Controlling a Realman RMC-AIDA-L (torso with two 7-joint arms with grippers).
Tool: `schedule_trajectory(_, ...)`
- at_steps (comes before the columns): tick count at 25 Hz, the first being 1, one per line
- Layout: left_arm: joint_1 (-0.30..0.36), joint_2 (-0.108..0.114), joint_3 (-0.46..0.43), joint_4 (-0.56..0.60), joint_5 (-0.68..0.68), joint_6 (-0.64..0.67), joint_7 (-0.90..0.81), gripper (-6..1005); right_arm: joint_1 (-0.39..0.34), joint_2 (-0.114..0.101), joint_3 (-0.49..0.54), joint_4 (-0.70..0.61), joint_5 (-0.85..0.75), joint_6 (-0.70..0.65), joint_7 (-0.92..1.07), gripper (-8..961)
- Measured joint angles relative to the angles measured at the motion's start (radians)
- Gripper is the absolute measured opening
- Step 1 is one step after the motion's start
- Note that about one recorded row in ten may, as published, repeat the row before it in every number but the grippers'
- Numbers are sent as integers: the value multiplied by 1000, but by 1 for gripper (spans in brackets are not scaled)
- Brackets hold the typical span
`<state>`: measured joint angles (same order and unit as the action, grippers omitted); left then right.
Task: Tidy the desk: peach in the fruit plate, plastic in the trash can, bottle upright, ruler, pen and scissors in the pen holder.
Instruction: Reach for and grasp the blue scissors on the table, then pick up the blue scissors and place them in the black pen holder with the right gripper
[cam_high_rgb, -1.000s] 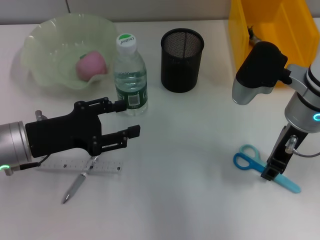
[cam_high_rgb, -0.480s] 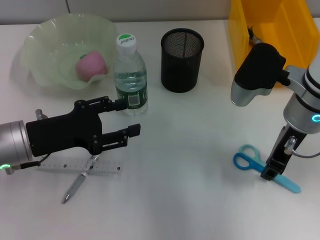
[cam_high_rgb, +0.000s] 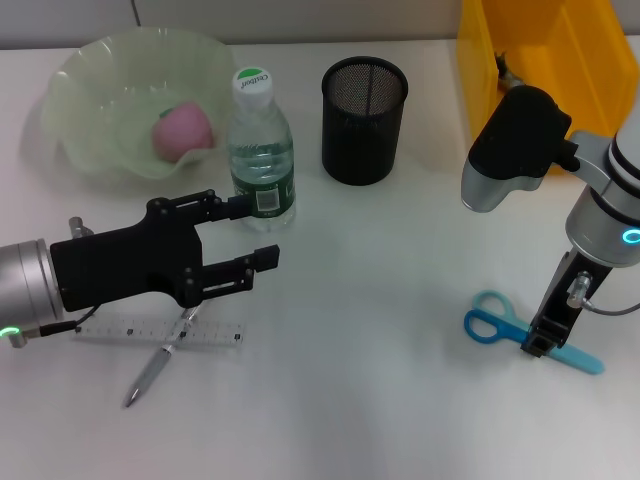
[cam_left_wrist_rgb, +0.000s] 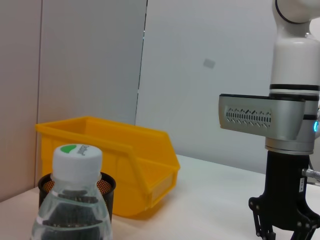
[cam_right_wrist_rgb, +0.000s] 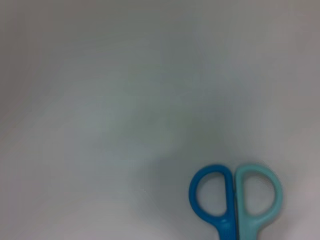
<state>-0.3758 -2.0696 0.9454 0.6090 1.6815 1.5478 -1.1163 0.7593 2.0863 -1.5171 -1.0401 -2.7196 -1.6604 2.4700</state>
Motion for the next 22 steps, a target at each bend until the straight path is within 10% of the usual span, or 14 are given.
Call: schedule_trajectory(22,-1,-1,-5,0,-2,-1,3,694,-4,0,-3,-1,0,11,-6,236)
